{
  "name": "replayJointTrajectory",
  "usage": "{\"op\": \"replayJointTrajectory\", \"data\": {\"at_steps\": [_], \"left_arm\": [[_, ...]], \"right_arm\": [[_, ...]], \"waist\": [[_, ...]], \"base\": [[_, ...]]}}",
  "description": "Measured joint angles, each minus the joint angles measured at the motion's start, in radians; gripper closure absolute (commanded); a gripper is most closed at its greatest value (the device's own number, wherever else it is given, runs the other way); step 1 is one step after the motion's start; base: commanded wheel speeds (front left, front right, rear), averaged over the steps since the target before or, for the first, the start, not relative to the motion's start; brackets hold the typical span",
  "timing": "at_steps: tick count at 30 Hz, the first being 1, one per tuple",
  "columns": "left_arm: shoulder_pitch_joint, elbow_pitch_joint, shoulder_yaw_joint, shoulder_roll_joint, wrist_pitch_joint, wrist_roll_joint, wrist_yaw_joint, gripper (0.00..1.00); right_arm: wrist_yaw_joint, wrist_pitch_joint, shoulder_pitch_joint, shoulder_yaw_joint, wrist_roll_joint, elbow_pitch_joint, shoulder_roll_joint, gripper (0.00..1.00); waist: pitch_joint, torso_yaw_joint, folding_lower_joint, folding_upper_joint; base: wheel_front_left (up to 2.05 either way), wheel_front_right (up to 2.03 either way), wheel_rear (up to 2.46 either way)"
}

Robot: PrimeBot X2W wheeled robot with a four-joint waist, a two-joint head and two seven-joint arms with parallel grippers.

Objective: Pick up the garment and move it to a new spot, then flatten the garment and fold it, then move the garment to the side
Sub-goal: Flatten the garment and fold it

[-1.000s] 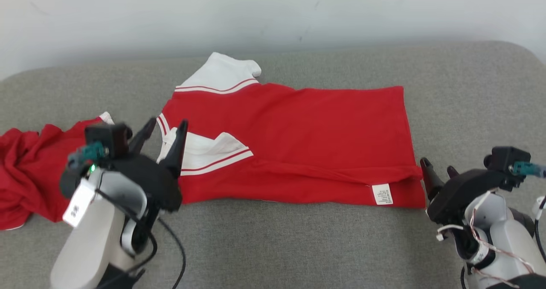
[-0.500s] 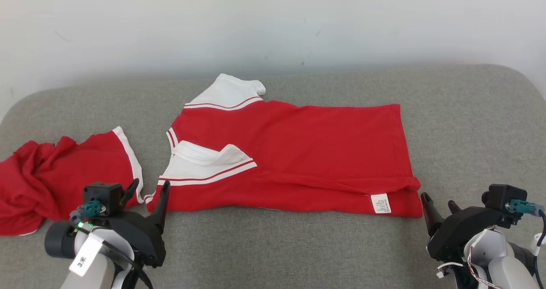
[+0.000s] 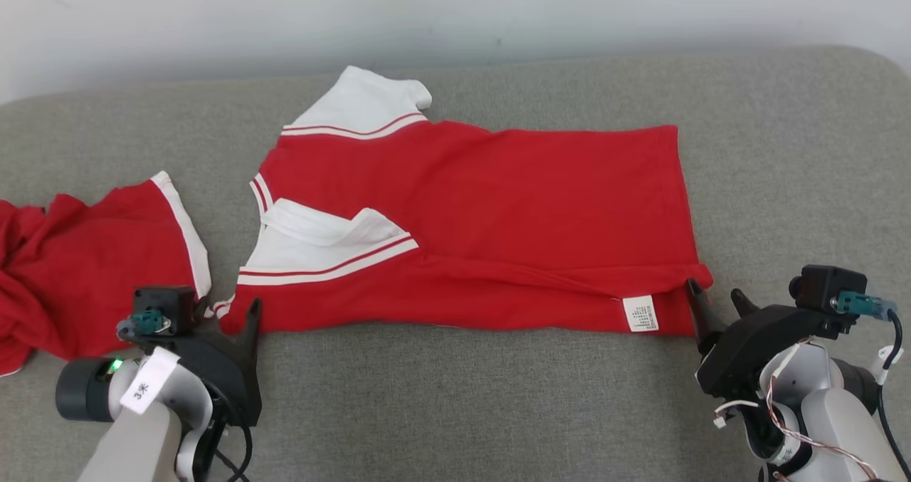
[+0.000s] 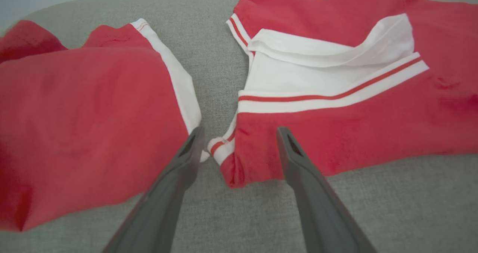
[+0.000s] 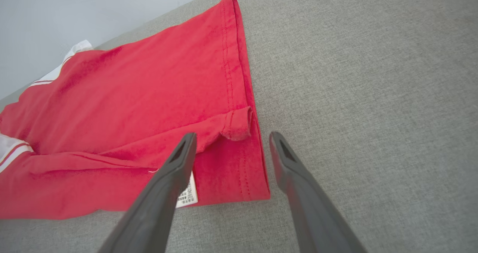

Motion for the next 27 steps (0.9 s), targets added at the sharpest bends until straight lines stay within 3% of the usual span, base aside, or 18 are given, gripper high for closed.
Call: {"op": "replayJointTrajectory", "data": {"at_steps": [8, 11, 12, 13, 14, 27], "left_arm": [[-0.023, 0.056, -0.001, -0.013, 0.037, -0.001, 0.011, 0.00], [-0.037, 0.066, 0.001, -0.016, 0.046, -0.006, 0.011, 0.39], [-0.038, 0.069, 0.001, -0.017, 0.047, -0.007, 0.011, 0.58], [-0.038, 0.074, 0.001, -0.018, 0.052, -0.008, 0.010, 0.67], [-0.038, 0.077, 0.000, -0.019, 0.054, -0.008, 0.008, 1.00], [-0.040, 0.099, -0.001, -0.032, 0.060, -0.029, -0.003, 1.00]], "right_arm": [[0.000, -0.001, -0.014, -0.003, 0.000, 0.024, 0.000, 0.00], [0.000, -0.002, -0.015, -0.002, 0.000, 0.033, 0.000, 0.00], [0.000, -0.002, -0.016, -0.002, 0.000, 0.038, 0.000, 0.00], [0.000, -0.002, -0.016, 0.000, 0.000, 0.042, 0.000, 0.00], [0.000, -0.002, -0.016, 0.002, 0.000, 0.044, 0.000, 0.00], [0.000, 0.018, -0.005, 0.015, -0.009, 0.057, -0.007, 0.00]], "waist": [[0.034, -0.003, 0.0000, 0.0000], [0.032, 0.000, 0.0000, 0.0001], [0.032, 0.000, 0.0000, 0.0000], [0.031, 0.001, 0.0000, 0.0001], [0.030, 0.001, 0.0000, 0.0000], [0.021, -0.001, 0.0000, 0.0000]], "base": [[0.00, 0.00, 0.00], [0.00, 0.00, 0.00], [0.00, 0.00, 0.00], [0.00, 0.00, 0.00], [0.00, 0.00, 0.00], [0.00, 0.00, 0.00]]}}
